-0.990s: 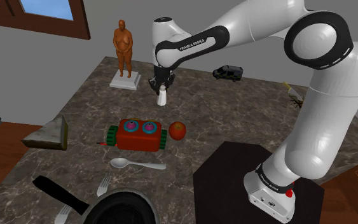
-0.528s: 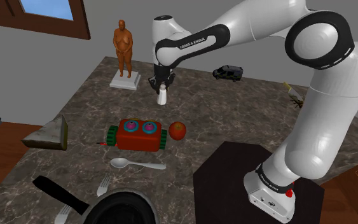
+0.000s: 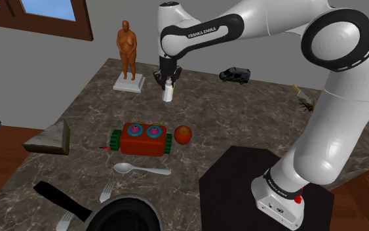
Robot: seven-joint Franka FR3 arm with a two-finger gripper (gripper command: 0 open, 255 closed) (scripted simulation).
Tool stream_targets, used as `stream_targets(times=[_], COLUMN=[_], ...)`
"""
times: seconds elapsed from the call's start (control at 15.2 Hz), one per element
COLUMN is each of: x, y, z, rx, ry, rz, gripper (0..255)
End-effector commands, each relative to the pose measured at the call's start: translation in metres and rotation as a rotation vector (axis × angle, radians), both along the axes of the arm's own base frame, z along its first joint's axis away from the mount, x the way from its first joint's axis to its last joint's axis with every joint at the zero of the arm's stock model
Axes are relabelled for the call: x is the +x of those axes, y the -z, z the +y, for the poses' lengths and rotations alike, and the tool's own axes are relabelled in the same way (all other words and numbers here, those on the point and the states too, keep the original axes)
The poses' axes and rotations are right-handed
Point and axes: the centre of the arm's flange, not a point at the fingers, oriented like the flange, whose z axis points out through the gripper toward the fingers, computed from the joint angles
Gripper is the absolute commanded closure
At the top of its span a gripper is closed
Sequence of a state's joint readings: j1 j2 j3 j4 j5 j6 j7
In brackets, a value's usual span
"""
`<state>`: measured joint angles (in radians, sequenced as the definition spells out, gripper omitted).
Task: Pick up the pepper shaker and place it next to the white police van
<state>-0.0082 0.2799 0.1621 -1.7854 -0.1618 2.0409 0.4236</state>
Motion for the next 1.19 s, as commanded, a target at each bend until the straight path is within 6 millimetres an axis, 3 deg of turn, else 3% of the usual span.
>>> stream_targets(times=[0.0,1.12], x=[0.0,0.0], y=[-0.009,-0.099], z=[0.001,0.001], rx=[0.0,0.0], ry=[0.0,0.0], rz=[0.0,0.0], gripper=[255,255])
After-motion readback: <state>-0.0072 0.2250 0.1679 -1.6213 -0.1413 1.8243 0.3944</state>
